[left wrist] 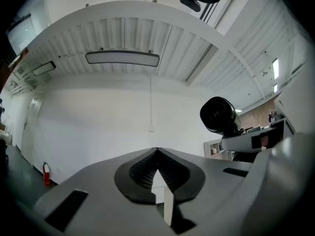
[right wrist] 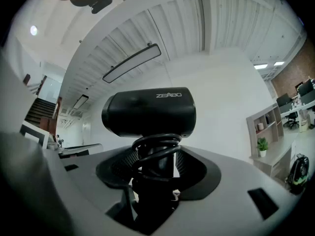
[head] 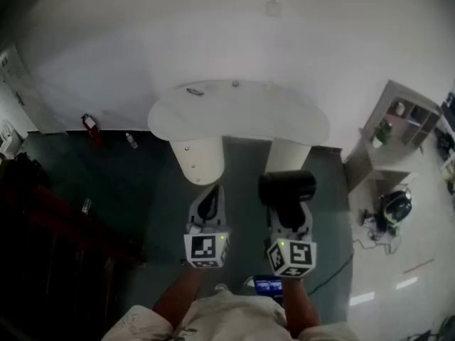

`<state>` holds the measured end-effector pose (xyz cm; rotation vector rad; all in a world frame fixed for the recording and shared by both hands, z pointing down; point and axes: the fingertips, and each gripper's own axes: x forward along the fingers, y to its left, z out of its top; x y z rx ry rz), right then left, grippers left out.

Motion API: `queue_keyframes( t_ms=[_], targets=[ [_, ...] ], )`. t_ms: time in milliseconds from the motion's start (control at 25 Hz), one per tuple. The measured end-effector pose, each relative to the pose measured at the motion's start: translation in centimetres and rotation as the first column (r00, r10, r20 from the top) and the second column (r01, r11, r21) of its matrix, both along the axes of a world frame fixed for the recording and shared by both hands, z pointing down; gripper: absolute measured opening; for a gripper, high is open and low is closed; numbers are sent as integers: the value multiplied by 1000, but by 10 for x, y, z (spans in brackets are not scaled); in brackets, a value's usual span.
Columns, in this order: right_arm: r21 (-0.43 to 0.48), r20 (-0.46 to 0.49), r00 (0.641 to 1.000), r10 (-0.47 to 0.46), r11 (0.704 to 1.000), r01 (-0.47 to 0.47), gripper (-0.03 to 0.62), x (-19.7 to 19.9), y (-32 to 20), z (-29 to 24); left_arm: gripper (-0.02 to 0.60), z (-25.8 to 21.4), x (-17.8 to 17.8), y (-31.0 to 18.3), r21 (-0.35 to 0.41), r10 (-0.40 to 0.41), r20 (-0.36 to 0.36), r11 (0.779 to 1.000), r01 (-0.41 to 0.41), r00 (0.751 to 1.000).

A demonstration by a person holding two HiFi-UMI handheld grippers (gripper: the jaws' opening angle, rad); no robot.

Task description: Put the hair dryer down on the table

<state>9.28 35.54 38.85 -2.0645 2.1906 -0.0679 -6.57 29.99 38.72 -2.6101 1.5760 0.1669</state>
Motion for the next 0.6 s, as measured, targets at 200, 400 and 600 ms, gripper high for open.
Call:
queue_keyframes(
  t_ms=[200,400,600],
  targets=[
    [8,-11,999,30,1000,-29,249,-17,15,-7,-5,-7,-14,16,-2,4,-25,1000,-4,1000],
    [1,-8,1000,18,1000,-18,249,-23,14,-7,-5,-11,-20,20,11,4,-35,1000,-4,999],
    [-6,-20,1000,-10,1000,10,249,-23,6,-6,-5,-6,-15,14,-2,-7,-42,1000,7,999]
  ],
)
